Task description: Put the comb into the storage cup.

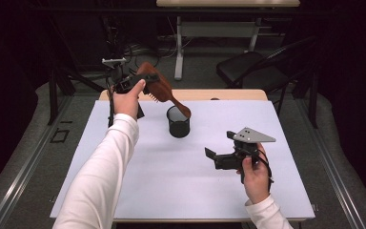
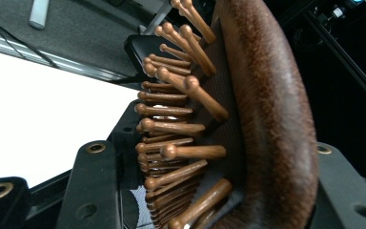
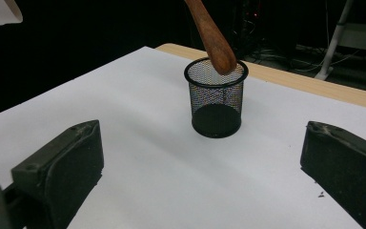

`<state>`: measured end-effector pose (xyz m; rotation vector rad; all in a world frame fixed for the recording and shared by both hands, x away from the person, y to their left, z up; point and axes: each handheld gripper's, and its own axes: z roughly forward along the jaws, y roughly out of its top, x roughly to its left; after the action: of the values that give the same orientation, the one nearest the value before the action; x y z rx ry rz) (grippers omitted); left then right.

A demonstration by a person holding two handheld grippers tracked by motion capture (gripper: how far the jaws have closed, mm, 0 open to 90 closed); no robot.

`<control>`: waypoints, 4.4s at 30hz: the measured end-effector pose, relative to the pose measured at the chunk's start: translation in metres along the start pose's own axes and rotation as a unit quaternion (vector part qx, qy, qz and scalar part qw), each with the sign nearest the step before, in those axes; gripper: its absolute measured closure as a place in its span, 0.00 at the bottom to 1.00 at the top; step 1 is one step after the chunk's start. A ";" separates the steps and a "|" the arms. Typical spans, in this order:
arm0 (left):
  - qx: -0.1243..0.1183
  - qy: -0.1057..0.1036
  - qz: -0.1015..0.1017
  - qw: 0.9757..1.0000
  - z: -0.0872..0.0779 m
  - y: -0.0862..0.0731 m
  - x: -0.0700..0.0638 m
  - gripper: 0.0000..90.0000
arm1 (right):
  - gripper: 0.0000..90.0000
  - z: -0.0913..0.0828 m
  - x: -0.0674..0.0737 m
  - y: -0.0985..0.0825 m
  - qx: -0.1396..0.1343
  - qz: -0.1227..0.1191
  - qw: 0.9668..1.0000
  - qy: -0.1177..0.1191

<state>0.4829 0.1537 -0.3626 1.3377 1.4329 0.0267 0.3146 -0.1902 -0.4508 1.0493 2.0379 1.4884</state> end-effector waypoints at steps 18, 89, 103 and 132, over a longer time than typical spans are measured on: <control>-0.009 0.010 0.003 1.000 0.008 -0.001 0.003 0.53 | 0.00 0.002 0.001 -0.001 0.004 -0.002 1.000 0.002; 0.006 0.056 0.001 0.998 0.041 -0.032 0.035 0.53 | 0.01 0.004 0.001 -0.004 0.011 -0.002 1.000 0.003; 0.013 0.063 0.005 0.998 0.048 -0.039 0.038 0.53 | 0.01 0.005 0.001 -0.004 0.012 -0.003 1.000 0.004; 0.019 0.068 0.008 0.997 0.056 -0.047 0.042 0.53 | 0.01 0.005 0.000 -0.005 0.014 -0.002 1.000 0.003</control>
<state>0.5008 0.1316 -0.4421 1.4018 1.5427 0.1031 0.3171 -0.1878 -0.4569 1.0529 2.0699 1.4669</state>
